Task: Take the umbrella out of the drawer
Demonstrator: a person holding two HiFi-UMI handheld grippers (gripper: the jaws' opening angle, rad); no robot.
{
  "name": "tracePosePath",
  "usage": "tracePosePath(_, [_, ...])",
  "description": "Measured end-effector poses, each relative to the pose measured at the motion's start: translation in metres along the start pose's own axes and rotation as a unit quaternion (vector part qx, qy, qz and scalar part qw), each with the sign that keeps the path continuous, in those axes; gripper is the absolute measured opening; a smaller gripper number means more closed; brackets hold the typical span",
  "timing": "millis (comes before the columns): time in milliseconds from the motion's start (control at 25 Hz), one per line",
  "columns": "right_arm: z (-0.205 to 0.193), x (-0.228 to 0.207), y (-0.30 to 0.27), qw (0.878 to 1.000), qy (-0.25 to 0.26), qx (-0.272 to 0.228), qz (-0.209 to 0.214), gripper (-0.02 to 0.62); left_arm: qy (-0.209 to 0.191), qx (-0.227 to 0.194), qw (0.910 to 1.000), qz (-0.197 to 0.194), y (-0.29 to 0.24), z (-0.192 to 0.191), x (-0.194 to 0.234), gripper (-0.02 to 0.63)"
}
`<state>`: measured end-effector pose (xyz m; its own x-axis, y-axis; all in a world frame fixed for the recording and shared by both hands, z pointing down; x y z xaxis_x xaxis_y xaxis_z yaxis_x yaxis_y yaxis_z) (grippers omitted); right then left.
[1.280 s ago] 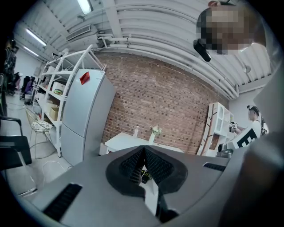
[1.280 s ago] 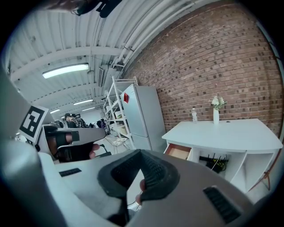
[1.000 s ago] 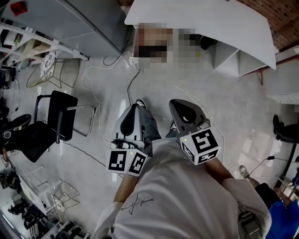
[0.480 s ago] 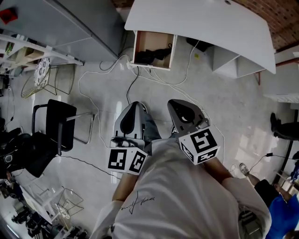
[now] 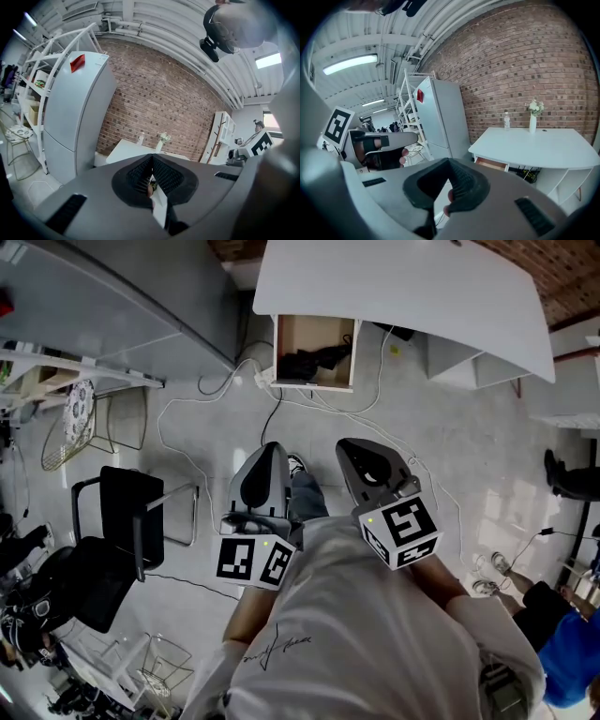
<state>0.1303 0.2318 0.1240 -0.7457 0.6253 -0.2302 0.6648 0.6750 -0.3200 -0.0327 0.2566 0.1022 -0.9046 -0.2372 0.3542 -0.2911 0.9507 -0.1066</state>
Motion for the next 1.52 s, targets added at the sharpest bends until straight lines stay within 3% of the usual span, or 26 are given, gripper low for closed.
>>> tracePosePath(640, [0.016, 0.038, -0.093, 0.999, 0.013, -0.005, -0.046, 0.015, -0.007, 0.035, 0.9966, -0.075, -0.036, 0.025, 0.100, 0.017])
tracePosePath(1000, [0.014, 0.021, -0.114, 0.998, 0.016, 0.000, -0.057, 0.015, -0.002, 0.053, 0.9953, -0.080, -0.058, 0.015, 0.113, 0.017])
tracePosePath(1520, [0.007, -0.035, -0.143, 0.998, 0.025, 0.011, -0.054, 0.015, -0.007, 0.069, 0.9945, -0.079, -0.109, -0.004, 0.111, 0.017])
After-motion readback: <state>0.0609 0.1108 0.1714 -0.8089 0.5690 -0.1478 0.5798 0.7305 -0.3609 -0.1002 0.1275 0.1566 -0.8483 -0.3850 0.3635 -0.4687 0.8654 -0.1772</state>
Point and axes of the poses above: the fingertips, and each gripper's own axes: y backward along the fingers, x to its left, z out of its top, the point moved 7 cm from there along y, backward along the fingers, and after that the axes turned 9 degrees about -x, right-handed, at the moved point
